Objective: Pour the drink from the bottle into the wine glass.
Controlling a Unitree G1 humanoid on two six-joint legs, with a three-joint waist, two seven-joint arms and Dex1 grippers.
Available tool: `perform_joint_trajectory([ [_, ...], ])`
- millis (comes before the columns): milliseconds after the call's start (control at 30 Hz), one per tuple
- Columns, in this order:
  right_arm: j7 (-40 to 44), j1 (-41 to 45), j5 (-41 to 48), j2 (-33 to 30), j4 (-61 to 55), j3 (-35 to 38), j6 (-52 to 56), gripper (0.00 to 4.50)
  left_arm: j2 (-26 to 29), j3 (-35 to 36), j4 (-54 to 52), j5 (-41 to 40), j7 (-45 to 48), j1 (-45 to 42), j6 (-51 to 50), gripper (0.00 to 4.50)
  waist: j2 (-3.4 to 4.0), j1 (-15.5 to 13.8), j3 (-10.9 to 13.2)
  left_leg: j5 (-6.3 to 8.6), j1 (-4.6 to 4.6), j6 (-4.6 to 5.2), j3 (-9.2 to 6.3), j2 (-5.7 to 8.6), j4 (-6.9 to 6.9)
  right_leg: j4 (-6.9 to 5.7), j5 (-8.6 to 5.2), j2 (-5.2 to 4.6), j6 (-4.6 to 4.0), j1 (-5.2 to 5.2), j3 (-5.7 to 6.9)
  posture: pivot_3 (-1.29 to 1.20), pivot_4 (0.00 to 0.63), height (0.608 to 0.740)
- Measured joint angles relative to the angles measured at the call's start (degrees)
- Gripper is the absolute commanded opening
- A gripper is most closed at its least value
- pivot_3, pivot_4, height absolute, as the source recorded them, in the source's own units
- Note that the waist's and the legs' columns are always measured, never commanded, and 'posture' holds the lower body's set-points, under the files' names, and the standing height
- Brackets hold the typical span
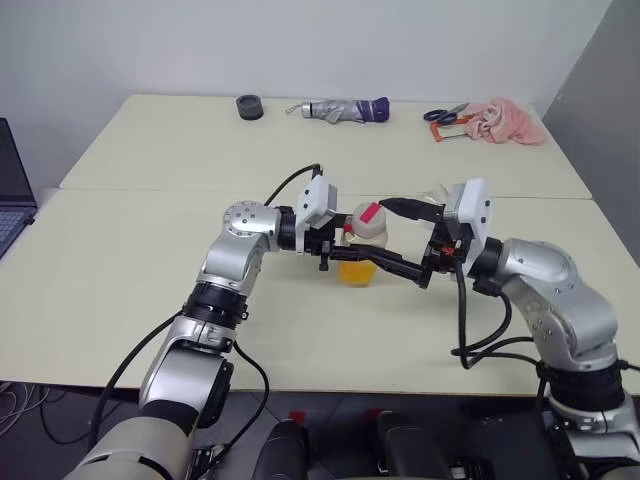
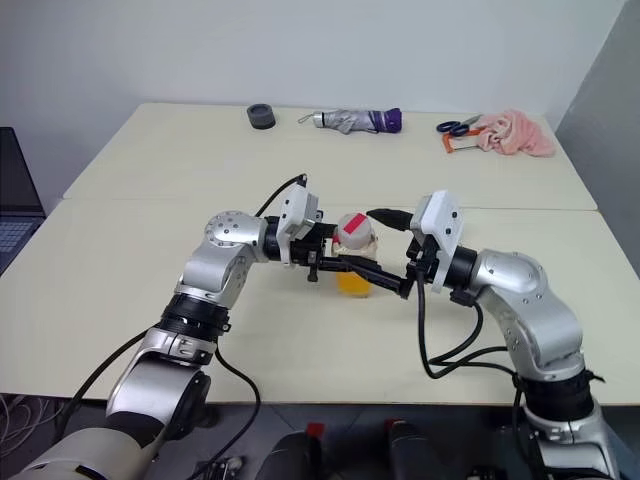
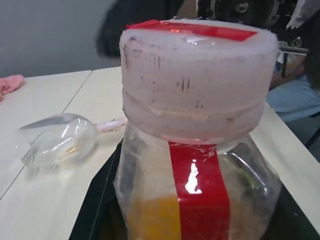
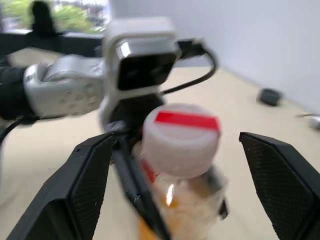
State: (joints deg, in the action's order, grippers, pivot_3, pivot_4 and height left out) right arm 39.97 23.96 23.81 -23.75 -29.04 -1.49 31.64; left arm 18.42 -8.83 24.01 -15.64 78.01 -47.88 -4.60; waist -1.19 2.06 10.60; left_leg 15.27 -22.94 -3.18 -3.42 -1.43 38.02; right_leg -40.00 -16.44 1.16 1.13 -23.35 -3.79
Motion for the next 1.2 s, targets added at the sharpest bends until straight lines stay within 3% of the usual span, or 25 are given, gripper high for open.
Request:
perform_joint_trajectory([
  [267, -8.7, -0.7, -5.7, 2.5, -4.5, -5.2, -0.3, 4.24, -0.8, 0.0, 3.2, 0.0, 0.1, -0.2, 0.9, 1.77, 0.00, -0.2, 0.0, 0.00, -0.01, 0.00, 0.02, 0.03, 0.02, 0.02, 0.00, -0.01, 0.00, 0.01, -0.01, 0.00, 0.150, 0.740],
  [633, -11.2, -0.2, -8.6, 1.7, -2.0, -5.1, -1.2, 4.24, -1.5, 0.0, 3.7, 0.1, 0.1, -0.5, 1.6, 1.77, 0.00, -0.2, 0.0, 0.00, -0.01, 0.00, 0.02, 0.02, 0.01, 0.02, 0.00, -0.01, -0.01, 0.01, -0.02, 0.00, 0.150, 0.740],
  [1200, -11.2, -2.8, -4.4, -0.1, -4.2, -2.6, 0.1, 4.24, -1.3, 0.0, 3.8, 0.3, 0.1, -0.8, 1.6, 1.77, 0.00, -0.2, 0.0, 0.00, -0.01, 0.00, 0.03, 0.02, 0.01, 0.02, 0.00, -0.01, -0.01, 0.01, -0.02, 0.00, 0.150, 0.740],
])
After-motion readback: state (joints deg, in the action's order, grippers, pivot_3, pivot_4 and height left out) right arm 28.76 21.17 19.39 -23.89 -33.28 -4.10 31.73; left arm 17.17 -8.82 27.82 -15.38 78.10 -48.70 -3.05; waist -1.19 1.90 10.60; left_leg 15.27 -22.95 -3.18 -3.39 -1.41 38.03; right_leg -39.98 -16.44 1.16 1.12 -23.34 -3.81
